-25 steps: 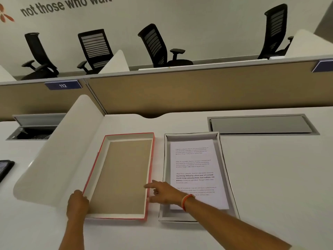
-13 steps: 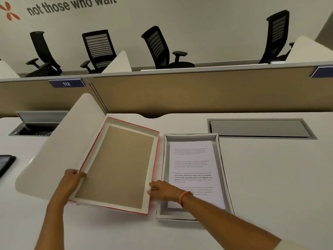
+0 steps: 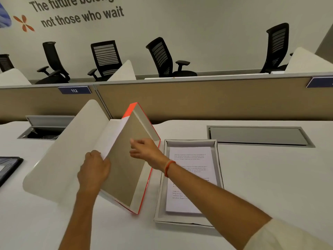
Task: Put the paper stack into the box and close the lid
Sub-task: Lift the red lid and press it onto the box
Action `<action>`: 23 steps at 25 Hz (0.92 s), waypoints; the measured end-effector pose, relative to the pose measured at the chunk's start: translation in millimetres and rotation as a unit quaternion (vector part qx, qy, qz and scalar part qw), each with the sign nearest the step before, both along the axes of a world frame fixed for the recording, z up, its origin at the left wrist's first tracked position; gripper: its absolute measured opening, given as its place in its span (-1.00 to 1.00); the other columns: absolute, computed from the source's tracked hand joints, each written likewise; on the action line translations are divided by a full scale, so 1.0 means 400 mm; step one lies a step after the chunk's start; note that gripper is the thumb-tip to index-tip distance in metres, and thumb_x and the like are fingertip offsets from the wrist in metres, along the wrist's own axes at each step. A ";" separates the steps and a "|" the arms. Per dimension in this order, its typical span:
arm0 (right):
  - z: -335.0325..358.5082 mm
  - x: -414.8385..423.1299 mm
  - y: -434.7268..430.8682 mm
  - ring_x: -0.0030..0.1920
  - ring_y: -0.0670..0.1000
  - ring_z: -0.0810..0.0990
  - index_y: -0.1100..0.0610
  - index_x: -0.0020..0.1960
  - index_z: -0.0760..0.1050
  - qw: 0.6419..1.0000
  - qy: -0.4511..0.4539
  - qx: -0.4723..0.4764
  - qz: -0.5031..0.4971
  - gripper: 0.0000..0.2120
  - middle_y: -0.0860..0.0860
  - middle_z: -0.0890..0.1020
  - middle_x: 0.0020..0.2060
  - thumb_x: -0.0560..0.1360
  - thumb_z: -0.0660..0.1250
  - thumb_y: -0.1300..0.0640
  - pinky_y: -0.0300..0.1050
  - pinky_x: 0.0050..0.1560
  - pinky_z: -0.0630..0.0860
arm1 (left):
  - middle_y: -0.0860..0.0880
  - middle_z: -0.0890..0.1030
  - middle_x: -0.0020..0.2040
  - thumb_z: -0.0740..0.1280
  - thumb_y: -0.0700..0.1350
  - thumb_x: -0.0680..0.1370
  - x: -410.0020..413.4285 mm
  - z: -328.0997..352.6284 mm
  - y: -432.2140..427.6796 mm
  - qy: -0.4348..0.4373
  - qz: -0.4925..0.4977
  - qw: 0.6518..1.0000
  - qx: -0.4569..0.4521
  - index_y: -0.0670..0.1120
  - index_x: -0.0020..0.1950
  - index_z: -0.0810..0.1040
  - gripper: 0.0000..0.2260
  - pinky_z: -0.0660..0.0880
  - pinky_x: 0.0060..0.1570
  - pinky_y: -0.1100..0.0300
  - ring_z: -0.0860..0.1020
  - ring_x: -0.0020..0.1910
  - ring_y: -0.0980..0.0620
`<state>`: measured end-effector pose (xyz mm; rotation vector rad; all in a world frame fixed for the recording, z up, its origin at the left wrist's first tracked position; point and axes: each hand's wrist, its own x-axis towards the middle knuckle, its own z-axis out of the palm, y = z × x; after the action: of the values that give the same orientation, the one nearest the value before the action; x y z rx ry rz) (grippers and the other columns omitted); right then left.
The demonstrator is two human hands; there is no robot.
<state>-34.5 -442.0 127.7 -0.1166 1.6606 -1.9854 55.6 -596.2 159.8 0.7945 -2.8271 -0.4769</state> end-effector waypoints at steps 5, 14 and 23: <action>0.089 -0.063 -0.041 0.14 0.24 0.63 0.34 0.26 0.49 0.997 -0.046 -0.042 -0.050 -0.63 0.26 0.62 0.16 0.53 0.38 0.15 0.12 0.10 0.61 | -0.13 0.41 -0.08 0.26 -0.08 0.56 0.029 0.009 0.163 0.003 0.023 0.998 -0.060 -0.22 0.11 0.40 -0.76 0.40 -0.29 0.07 0.43 -0.21 -0.05; 0.106 -0.076 0.053 0.24 0.25 0.57 0.32 0.34 0.40 0.993 -0.084 -0.012 -0.088 -0.60 0.24 0.57 0.26 0.52 0.35 0.36 0.07 0.10 0.59 | -0.04 0.55 -0.09 -0.10 0.55 0.35 -0.020 0.002 0.076 0.024 0.008 0.973 0.229 -0.05 -0.03 0.50 -0.25 0.47 -0.07 0.07 0.56 -0.07 -0.07; 0.203 -0.036 0.214 0.02 0.09 0.65 0.39 0.28 0.47 0.990 -0.066 -0.121 0.004 -0.67 0.24 0.60 0.21 0.57 0.30 0.24 -0.02 0.16 0.60 | -0.26 0.69 0.00 0.15 0.45 0.36 -0.068 -0.250 0.018 -0.089 0.024 0.738 0.668 -0.11 0.18 0.61 -0.27 0.62 -0.04 -0.17 0.69 -0.06 -0.27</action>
<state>-49.0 -356.4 209.0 -0.0794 1.3321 -2.1334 28.5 -589.2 59.7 1.0429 -2.1414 -2.6168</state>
